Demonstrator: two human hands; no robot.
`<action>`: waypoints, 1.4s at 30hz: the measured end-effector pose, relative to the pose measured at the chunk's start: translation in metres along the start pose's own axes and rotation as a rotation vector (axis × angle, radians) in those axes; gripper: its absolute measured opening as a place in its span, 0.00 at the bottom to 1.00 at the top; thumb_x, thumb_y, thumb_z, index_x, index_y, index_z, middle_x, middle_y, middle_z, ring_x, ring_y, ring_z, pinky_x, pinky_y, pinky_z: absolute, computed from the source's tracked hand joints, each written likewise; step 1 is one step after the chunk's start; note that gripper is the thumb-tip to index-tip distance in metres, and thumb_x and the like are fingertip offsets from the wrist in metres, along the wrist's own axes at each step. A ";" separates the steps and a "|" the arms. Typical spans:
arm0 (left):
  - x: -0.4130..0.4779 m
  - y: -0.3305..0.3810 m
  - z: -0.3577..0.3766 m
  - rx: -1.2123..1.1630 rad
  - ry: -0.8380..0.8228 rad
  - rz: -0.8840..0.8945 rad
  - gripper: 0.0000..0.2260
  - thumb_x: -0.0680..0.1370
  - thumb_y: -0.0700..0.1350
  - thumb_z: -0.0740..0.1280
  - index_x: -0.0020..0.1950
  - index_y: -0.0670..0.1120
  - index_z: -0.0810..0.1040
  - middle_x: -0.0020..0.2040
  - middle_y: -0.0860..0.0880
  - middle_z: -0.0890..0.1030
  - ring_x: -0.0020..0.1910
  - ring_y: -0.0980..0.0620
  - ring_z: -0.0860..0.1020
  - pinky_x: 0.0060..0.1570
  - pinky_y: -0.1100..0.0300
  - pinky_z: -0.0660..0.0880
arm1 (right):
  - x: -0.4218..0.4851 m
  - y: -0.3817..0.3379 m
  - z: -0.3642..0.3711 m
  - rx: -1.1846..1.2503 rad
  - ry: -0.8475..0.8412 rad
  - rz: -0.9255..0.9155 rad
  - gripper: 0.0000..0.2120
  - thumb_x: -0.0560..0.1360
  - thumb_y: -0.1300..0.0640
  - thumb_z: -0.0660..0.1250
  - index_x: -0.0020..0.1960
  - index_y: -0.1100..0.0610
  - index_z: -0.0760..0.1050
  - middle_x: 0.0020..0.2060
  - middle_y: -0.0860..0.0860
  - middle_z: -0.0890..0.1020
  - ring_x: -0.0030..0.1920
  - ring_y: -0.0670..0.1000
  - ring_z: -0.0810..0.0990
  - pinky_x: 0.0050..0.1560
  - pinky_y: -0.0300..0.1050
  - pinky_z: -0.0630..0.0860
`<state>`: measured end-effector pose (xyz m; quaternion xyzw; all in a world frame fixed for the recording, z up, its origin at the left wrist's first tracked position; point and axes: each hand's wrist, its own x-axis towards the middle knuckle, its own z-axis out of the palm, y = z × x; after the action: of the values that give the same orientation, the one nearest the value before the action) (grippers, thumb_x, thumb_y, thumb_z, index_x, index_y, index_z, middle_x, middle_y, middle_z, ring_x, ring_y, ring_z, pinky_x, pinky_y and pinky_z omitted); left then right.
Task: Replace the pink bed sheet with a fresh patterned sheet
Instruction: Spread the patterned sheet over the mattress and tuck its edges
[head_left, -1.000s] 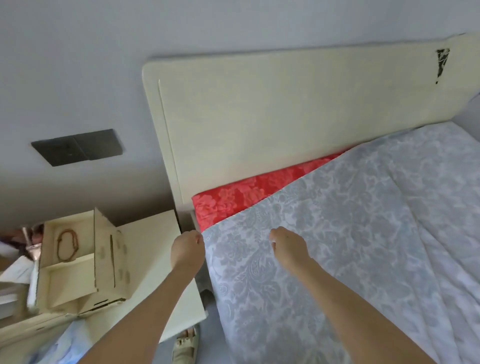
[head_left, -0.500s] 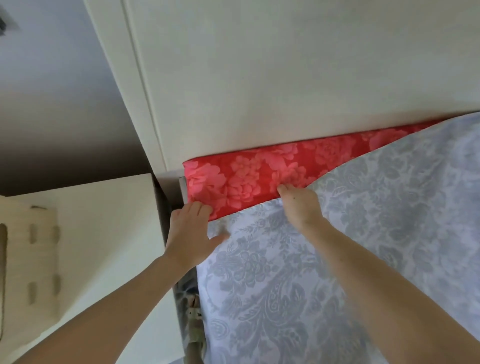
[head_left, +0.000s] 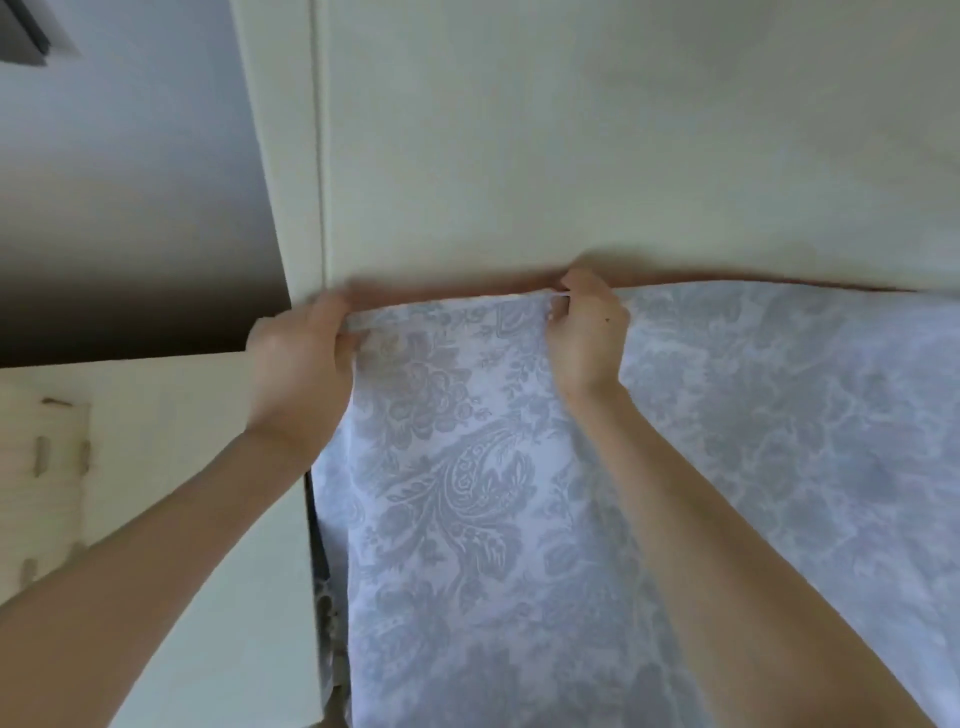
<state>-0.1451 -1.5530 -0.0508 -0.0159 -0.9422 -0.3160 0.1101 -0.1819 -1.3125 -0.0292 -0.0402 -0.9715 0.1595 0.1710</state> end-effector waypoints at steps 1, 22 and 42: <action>0.006 -0.001 0.001 0.056 0.021 0.011 0.04 0.71 0.35 0.64 0.43 0.37 0.77 0.27 0.41 0.74 0.25 0.41 0.72 0.33 0.57 0.62 | 0.007 -0.005 0.006 0.007 0.002 0.059 0.07 0.69 0.71 0.58 0.40 0.67 0.76 0.35 0.61 0.79 0.35 0.60 0.77 0.33 0.48 0.70; -0.055 -0.032 0.052 -0.019 -0.547 -0.610 0.26 0.81 0.57 0.53 0.34 0.39 0.71 0.32 0.43 0.74 0.34 0.43 0.74 0.32 0.55 0.63 | -0.138 -0.007 0.030 -0.168 -0.218 -0.098 0.09 0.74 0.56 0.63 0.45 0.58 0.80 0.36 0.50 0.82 0.35 0.52 0.81 0.30 0.40 0.75; -0.068 -0.036 0.073 0.109 -0.433 -0.201 0.13 0.79 0.37 0.56 0.35 0.42 0.68 0.29 0.43 0.71 0.29 0.45 0.68 0.27 0.59 0.59 | -0.170 -0.055 0.026 -0.452 -1.071 0.223 0.16 0.74 0.71 0.61 0.32 0.59 0.62 0.28 0.51 0.65 0.27 0.47 0.63 0.24 0.37 0.61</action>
<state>-0.0971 -1.5355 -0.1439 0.0163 -0.9563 -0.2634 -0.1256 -0.0322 -1.3947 -0.0890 -0.0912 -0.9223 -0.0364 -0.3738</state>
